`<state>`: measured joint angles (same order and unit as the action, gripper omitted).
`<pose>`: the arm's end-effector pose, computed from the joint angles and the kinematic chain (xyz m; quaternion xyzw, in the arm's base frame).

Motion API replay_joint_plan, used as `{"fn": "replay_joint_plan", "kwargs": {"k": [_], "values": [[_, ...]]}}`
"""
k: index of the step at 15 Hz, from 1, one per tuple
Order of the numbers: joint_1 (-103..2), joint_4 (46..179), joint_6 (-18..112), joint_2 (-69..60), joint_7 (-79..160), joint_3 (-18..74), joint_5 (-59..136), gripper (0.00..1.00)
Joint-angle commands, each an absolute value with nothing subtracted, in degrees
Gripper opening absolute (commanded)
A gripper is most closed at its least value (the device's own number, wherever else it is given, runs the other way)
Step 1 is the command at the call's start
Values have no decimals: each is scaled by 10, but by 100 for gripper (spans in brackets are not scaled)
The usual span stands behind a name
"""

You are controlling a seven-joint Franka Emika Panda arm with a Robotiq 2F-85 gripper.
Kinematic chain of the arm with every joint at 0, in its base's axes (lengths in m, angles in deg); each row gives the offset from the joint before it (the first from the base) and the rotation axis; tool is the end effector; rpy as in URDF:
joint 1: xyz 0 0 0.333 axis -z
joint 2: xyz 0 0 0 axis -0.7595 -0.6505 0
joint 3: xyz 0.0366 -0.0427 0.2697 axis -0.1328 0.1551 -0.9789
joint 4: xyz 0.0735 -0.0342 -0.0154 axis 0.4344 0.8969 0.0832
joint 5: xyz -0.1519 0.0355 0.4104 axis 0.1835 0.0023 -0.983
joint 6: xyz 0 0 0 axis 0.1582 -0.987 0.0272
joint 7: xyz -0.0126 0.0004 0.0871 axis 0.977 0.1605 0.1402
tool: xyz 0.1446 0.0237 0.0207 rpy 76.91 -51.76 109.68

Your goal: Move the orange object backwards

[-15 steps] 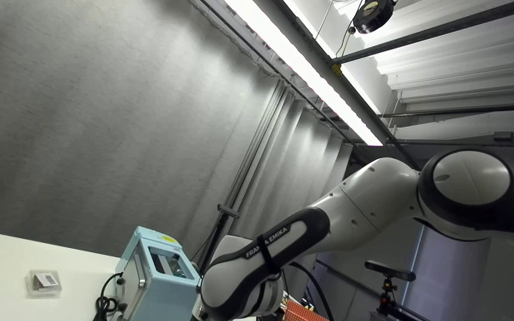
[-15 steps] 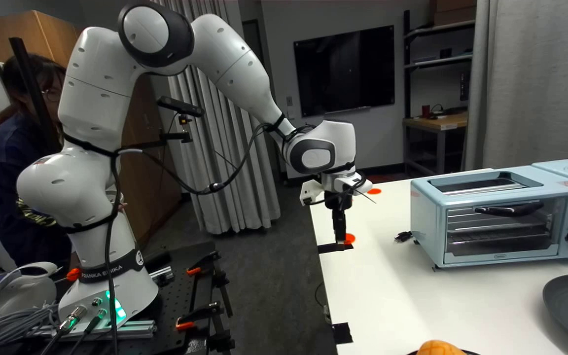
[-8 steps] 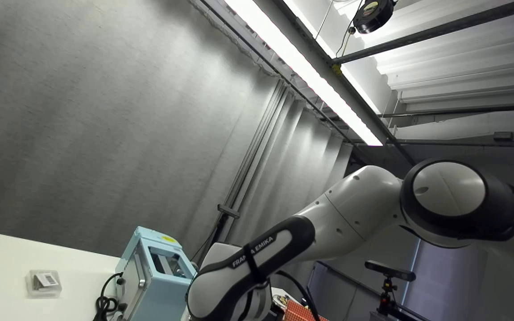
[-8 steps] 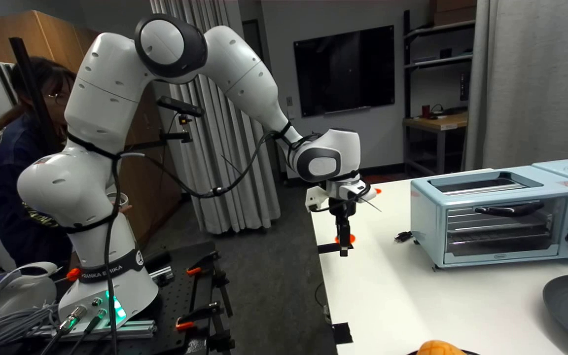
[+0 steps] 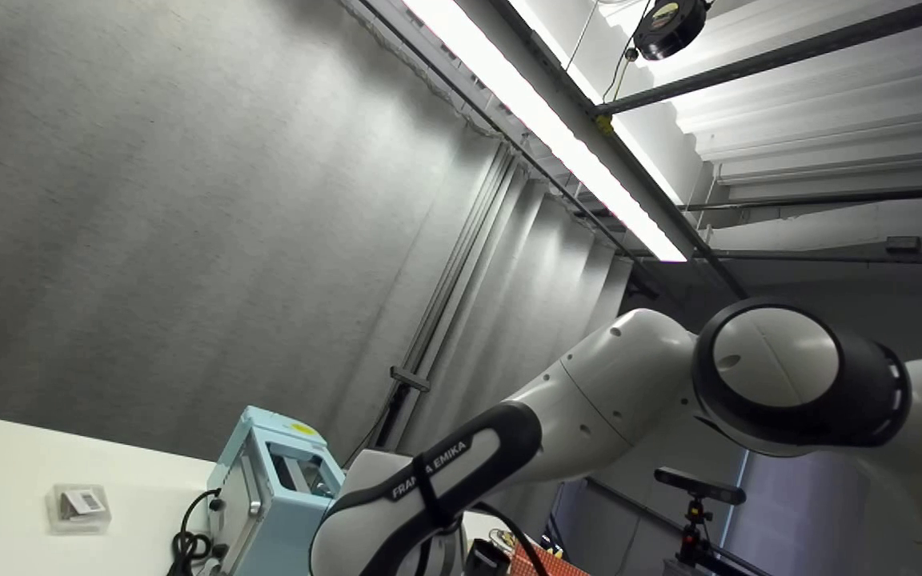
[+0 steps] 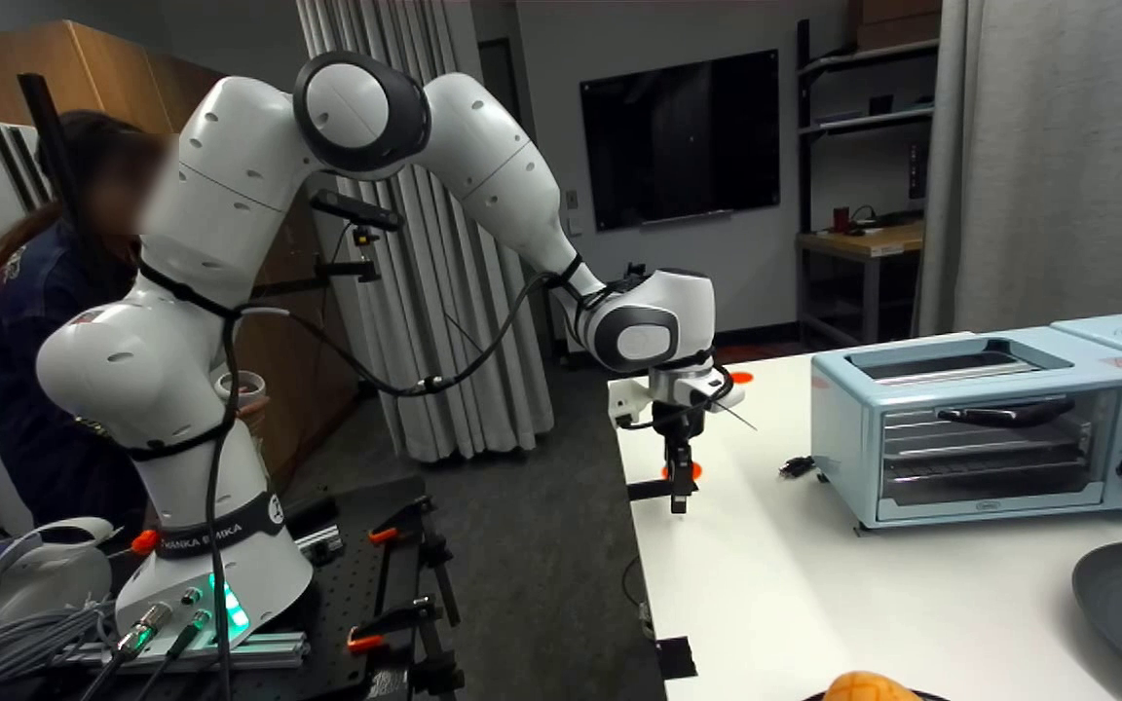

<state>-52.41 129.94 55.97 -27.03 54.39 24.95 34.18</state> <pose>0.6070 0.0213 0.0164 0.9877 -0.1502 -0.0426 0.0064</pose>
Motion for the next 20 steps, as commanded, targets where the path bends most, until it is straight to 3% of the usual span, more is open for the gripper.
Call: {"fn": "replay_joint_plan", "kwargs": {"k": [1, 5, 20], "values": [[-548, 1261, 531, -292, 546, 264, 347, 27], [-567, 1238, 515, -305, 551, 267, 354, 0], [-618, 1074, 438, -403, 541, 241, 367, 0]]}}
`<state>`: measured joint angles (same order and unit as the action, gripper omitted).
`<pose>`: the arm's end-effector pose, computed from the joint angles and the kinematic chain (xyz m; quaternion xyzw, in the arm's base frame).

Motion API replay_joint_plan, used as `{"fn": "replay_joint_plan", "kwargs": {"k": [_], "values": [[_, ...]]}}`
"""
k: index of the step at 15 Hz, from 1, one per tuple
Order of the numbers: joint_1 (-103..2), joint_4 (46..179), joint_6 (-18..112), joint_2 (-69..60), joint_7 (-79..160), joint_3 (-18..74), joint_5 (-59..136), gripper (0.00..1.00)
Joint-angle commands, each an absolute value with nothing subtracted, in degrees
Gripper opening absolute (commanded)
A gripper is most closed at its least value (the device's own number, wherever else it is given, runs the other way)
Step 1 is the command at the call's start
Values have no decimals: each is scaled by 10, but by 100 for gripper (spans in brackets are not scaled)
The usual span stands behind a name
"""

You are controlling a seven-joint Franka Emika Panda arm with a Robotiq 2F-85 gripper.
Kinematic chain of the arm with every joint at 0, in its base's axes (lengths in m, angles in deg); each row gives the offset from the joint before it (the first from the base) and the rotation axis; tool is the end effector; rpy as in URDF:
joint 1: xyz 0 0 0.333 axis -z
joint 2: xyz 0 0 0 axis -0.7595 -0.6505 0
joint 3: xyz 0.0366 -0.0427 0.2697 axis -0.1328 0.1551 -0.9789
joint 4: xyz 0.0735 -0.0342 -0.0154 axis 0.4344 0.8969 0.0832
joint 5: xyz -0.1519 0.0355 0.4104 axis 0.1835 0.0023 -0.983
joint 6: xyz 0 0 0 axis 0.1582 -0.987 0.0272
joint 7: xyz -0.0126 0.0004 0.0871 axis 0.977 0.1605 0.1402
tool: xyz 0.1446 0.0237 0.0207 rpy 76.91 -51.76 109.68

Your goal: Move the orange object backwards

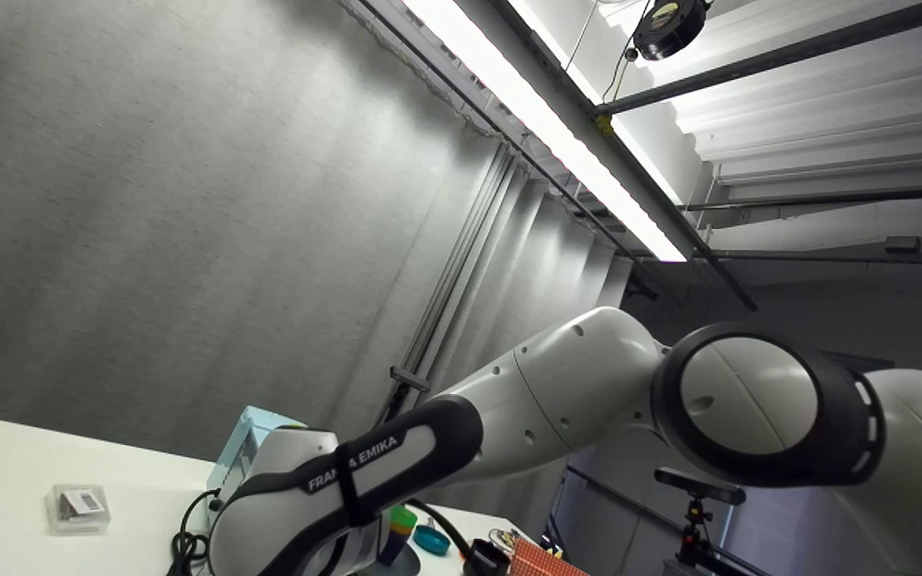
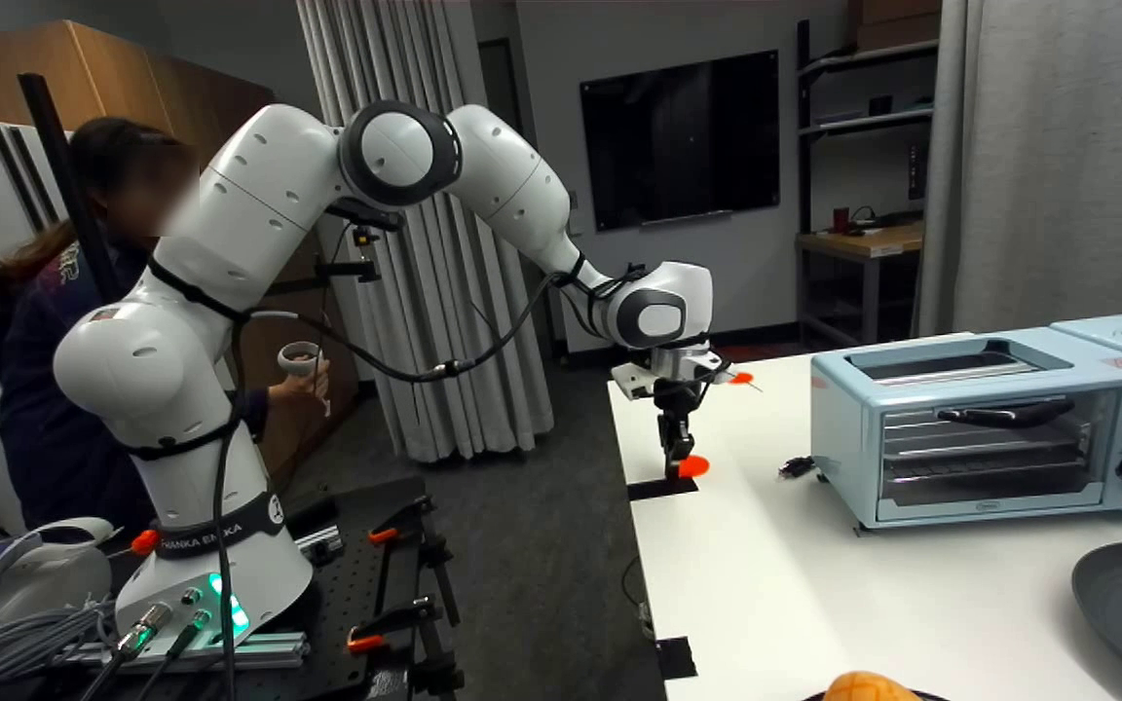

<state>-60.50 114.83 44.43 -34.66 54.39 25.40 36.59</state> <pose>0.6464 0.1091 0.0199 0.9946 -0.0660 -0.0723 0.0341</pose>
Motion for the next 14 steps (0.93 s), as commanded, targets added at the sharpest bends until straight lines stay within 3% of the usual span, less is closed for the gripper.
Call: {"fn": "replay_joint_plan", "kwargs": {"k": [1, 12, 14], "values": [[-619, 1060, 440, -412, 537, 237, 364, 0], [-722, 910, 461, -499, 568, 331, 544, 0], [-734, 950, 517, -494, 581, 360, 587, 0]]}}
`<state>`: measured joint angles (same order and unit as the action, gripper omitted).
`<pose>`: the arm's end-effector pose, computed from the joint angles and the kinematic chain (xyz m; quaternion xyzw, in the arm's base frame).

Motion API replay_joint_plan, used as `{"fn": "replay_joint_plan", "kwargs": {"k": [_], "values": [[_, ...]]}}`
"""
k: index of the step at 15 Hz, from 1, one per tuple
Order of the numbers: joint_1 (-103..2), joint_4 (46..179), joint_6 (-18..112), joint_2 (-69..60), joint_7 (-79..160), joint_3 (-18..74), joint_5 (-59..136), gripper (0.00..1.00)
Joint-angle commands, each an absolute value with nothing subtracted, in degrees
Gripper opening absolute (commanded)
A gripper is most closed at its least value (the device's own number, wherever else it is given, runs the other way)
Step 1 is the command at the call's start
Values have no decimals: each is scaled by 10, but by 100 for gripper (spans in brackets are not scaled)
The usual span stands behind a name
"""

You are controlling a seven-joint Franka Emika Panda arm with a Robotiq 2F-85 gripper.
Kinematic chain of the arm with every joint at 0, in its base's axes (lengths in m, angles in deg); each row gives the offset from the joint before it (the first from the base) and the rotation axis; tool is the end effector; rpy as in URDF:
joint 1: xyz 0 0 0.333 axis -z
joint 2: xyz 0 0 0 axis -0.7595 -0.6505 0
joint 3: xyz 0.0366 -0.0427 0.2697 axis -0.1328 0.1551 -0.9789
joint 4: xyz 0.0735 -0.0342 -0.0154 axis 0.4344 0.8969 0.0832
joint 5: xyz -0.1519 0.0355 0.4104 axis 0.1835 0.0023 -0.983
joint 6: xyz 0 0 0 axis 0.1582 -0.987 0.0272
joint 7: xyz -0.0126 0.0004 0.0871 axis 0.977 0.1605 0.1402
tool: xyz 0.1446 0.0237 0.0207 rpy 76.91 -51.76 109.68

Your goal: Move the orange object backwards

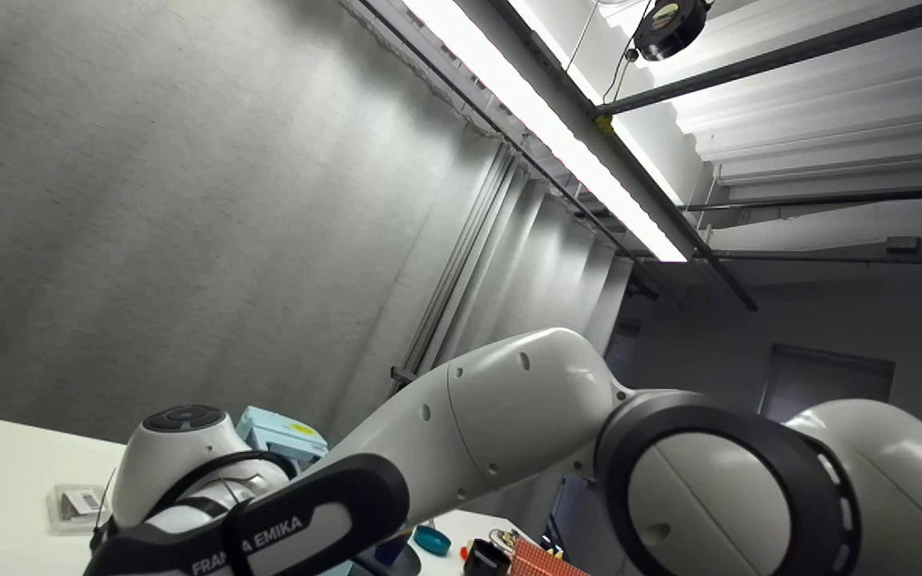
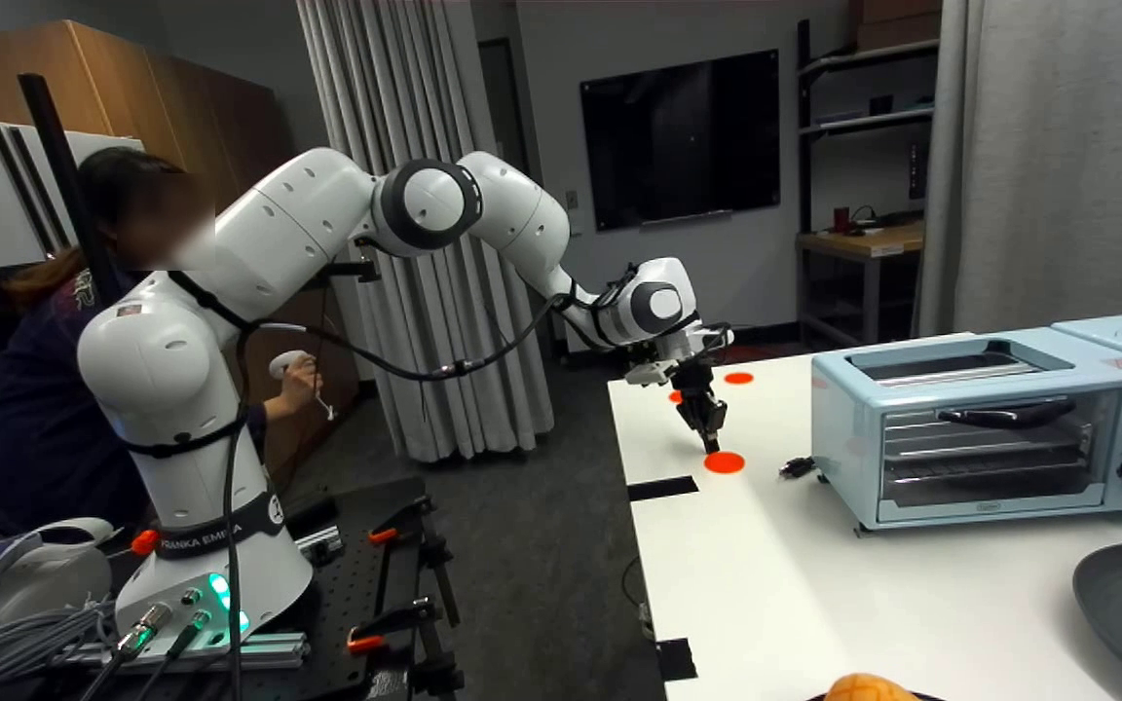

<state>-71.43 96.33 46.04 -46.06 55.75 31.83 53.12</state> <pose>0.7146 0.1783 0.0299 0.9819 0.0887 0.0478 0.1607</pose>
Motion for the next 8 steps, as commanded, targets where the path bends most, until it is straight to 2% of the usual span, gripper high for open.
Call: {"fn": "replay_joint_plan", "kwargs": {"k": [1, 8], "values": [[-747, 956, 537, -497, 591, 372, 607, 0], [-801, 992, 617, -511, 711, 470, 681, 0]]}}
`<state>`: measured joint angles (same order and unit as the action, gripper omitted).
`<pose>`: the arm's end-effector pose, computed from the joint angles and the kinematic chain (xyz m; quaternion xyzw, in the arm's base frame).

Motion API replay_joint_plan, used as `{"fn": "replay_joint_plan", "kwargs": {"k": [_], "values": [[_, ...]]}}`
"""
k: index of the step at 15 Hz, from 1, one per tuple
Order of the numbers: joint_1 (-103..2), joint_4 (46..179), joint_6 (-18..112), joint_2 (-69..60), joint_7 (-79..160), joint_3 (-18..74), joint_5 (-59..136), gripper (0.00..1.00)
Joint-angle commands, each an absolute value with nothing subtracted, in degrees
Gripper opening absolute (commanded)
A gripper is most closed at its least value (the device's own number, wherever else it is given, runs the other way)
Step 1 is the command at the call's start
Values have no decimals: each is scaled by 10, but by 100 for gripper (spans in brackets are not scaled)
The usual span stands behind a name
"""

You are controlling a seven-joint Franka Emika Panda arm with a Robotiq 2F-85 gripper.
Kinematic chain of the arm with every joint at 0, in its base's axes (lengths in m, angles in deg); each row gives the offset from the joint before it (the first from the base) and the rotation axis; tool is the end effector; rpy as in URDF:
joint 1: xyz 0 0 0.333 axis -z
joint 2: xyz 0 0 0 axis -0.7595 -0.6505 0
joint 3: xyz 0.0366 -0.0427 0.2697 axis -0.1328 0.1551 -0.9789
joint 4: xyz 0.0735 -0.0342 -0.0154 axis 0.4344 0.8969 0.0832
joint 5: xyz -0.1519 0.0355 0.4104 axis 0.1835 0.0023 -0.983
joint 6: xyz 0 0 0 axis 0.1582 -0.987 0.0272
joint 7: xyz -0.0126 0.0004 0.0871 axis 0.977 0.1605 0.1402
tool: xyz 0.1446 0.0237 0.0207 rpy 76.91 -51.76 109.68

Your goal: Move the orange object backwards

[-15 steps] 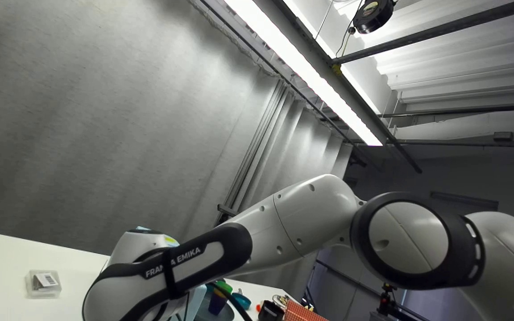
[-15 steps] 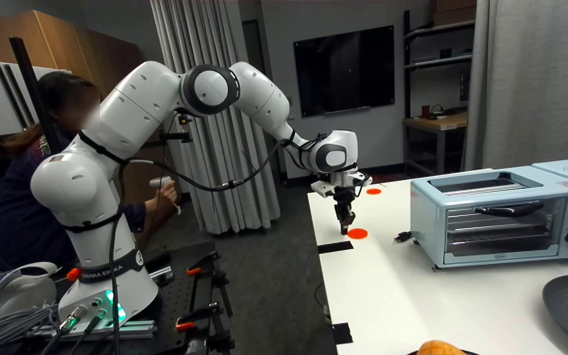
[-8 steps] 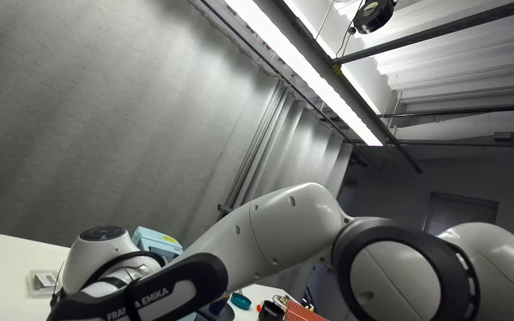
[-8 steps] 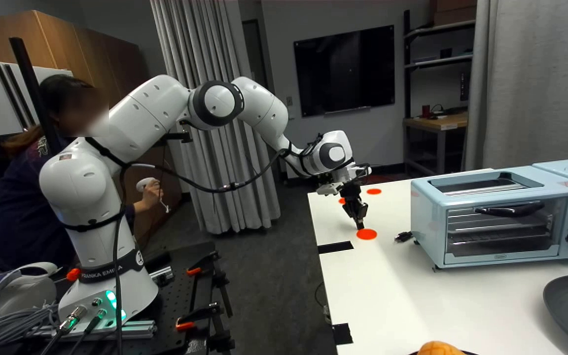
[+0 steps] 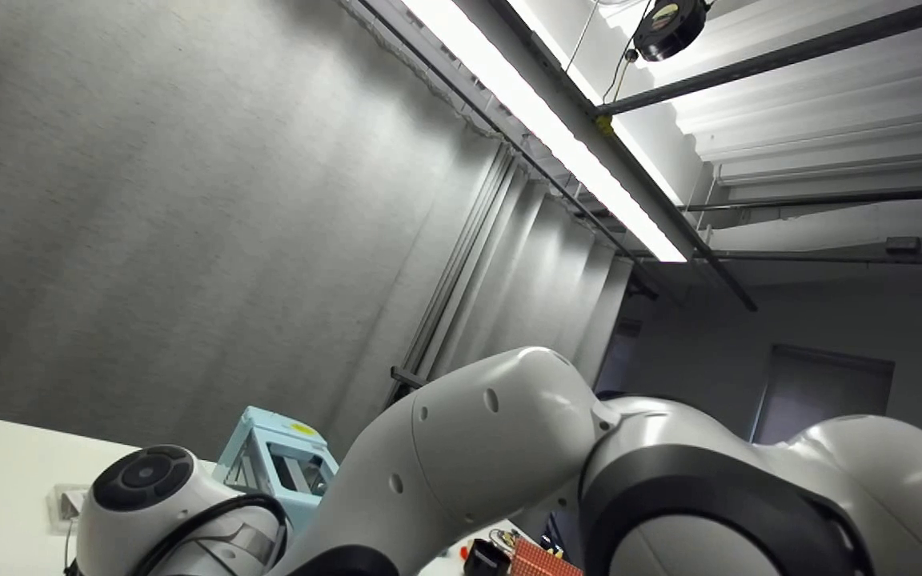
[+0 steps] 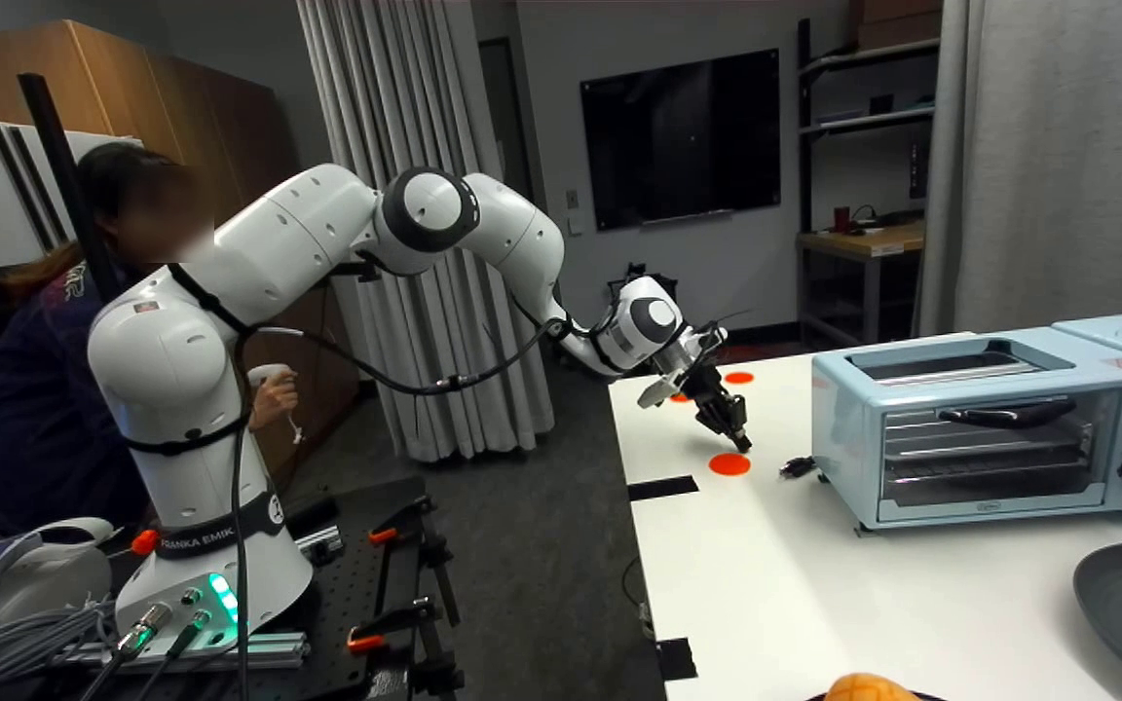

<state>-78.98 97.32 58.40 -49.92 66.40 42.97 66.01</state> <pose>0.7308 0.1651 0.0187 0.9438 0.1319 0.1662 0.2535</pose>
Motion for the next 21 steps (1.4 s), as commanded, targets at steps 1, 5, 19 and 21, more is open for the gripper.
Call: {"fn": "replay_joint_plan", "kwargs": {"k": [1, 5, 19, 21], "values": [[-810, 1006, 635, -508, 733, 490, 692, 0], [-848, 1073, 717, -483, 812, 564, 762, 7], [-833, 1376, 763, -179, 776, 470, 750, 0], [-832, 1415, 752, -133, 782, 474, 761, 0]]}}
